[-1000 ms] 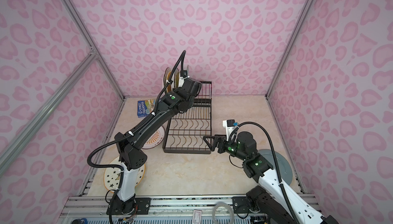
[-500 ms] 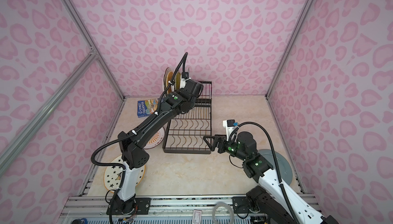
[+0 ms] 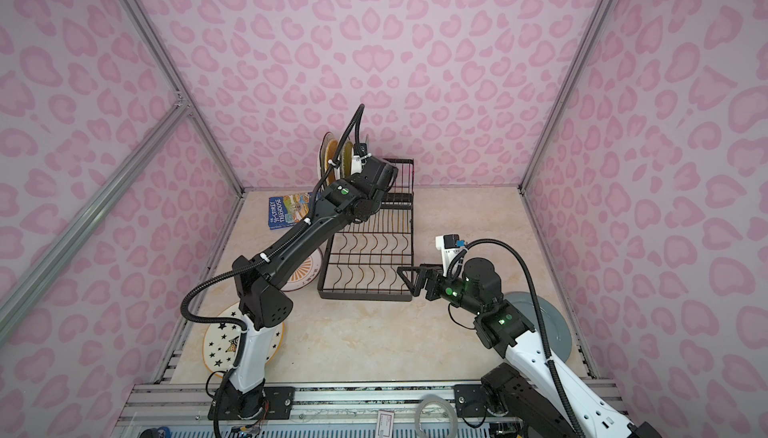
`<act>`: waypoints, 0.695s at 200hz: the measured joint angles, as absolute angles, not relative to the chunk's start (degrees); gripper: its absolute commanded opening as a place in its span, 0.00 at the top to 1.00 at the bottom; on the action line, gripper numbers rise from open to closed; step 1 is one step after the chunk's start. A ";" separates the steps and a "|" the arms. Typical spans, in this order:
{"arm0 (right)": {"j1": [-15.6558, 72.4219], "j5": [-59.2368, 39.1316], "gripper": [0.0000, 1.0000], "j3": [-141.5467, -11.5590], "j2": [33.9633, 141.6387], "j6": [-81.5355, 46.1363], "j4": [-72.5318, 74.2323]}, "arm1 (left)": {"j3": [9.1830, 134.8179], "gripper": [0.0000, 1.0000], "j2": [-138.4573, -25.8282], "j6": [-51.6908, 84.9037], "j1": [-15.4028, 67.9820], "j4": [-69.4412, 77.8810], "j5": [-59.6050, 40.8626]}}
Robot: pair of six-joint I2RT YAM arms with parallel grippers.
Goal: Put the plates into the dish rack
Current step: 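Lower the teal plate into the upper tier beside the green mat with the left gripper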
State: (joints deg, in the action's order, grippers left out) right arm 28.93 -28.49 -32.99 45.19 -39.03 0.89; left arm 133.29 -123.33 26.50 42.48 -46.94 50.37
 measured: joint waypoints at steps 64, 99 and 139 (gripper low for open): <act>28.93 -28.47 0.02 -32.47 45.10 -39.03 0.54 | 133.29 0.75 -123.33 28.56 42.35 -47.03 49.32; 28.93 -28.47 0.02 -32.47 45.06 -39.03 0.56 | 133.27 0.68 -123.26 29.71 42.39 -46.98 48.80; 28.93 -28.47 0.02 -32.25 45.06 -39.07 0.60 | 133.27 0.65 -122.87 30.33 42.39 -46.78 48.01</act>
